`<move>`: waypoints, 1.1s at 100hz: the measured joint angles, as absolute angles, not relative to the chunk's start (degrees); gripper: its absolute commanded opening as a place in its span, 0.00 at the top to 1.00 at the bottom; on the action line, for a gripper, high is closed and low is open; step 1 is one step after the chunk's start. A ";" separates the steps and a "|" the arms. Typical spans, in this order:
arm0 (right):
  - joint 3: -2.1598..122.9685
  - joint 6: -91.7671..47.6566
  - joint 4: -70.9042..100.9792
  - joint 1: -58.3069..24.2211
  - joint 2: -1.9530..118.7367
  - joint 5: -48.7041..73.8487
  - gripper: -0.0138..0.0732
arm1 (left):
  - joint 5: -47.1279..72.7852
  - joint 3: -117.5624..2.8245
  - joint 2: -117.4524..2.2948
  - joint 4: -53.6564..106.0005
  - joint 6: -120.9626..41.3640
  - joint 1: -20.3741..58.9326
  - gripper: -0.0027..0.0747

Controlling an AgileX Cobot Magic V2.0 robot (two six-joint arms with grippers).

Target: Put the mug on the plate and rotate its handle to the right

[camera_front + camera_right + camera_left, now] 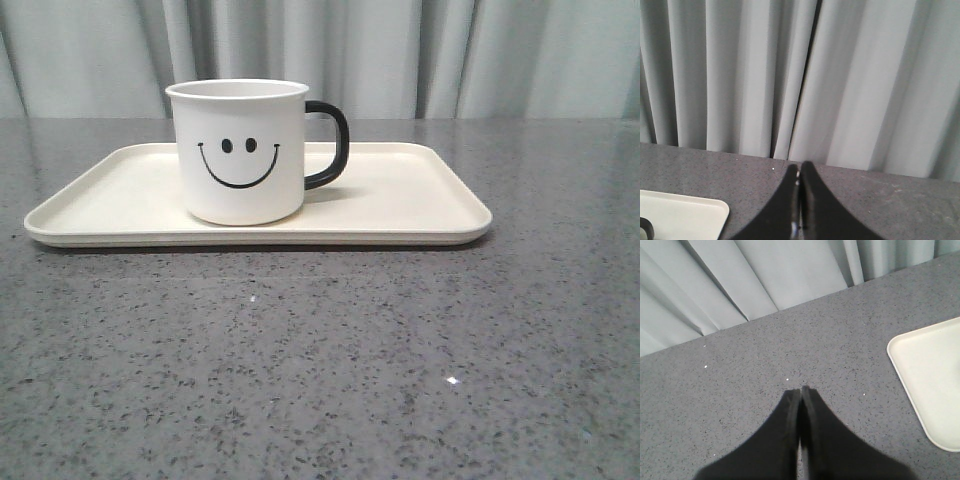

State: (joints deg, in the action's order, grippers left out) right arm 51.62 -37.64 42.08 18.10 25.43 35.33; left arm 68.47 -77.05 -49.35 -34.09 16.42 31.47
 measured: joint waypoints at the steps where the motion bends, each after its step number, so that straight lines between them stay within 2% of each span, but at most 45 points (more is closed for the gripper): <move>1: 51.52 -37.64 42.08 18.10 25.43 35.33 0.97 | 68.35 -77.05 -49.35 -34.09 16.42 31.47 0.99; 90: 51.52 -37.53 42.08 18.10 25.43 34.97 0.97 | 68.11 -77.05 -49.35 -33.03 16.42 31.19 0.99; 102: 51.52 -37.53 42.08 18.10 25.43 34.97 0.97 | 63.14 -75.39 -47.87 -30.57 16.42 27.94 0.99; 110: 51.52 -37.53 42.08 18.10 25.43 34.97 0.97 | 53.79 -70.78 -45.14 -27.39 16.42 24.38 0.99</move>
